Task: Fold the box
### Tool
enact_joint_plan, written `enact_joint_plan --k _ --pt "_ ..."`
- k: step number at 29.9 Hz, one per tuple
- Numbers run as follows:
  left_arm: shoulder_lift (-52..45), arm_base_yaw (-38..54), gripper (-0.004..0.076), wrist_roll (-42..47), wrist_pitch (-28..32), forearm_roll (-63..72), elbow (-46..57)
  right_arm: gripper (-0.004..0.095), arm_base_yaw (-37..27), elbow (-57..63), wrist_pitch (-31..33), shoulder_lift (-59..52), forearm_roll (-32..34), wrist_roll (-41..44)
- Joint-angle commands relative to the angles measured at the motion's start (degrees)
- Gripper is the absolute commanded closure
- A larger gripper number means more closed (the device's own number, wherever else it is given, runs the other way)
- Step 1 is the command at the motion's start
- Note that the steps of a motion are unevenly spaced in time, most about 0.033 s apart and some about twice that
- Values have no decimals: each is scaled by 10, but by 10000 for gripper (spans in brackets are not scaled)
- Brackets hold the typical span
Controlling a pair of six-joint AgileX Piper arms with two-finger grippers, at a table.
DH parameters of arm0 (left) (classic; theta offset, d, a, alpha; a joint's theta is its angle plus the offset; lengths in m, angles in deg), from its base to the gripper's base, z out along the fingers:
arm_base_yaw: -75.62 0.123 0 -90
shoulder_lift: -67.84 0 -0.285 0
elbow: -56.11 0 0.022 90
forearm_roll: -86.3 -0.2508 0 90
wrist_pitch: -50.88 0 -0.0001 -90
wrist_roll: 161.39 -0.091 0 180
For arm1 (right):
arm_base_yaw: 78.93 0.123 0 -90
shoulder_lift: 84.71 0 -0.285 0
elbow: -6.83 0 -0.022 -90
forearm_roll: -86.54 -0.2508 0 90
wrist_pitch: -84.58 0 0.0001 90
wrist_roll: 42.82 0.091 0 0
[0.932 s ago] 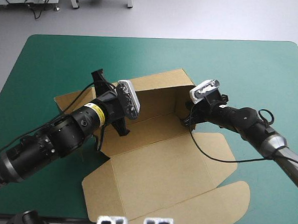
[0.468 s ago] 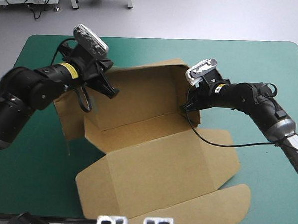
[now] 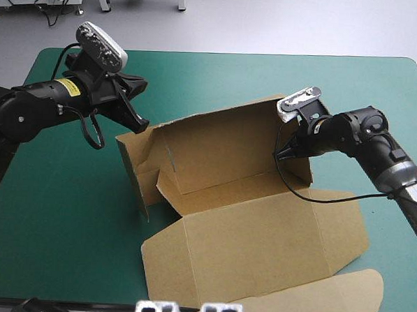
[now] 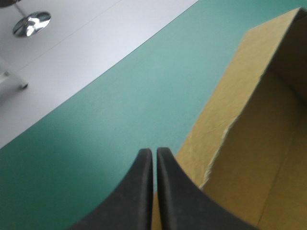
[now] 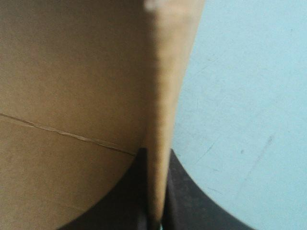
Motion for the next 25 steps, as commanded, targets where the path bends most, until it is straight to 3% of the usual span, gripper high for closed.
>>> enact_joint_plan --k 1,5,10,15,19,25 --pt "-4 5 710 108 3 -99 -17 928 0 -29 74 -20 9 -6" --pt "11 47 710 140 -48 -137 -17 928 0 -46 104 -20 4 -6" --pt "27 130 710 135 -94 -91 -17 928 -5 -74 148 9 2 -6" --pt "32 192 710 133 -106 -47 -17 928 -61 -111 186 79 -62 -18" --pt "32 210 710 133 -130 -47 -17 928 -101 -137 205 133 -105 -21" --pt "34 211 710 133 -142 -47 -17 928 -113 -143 205 179 -96 -1"
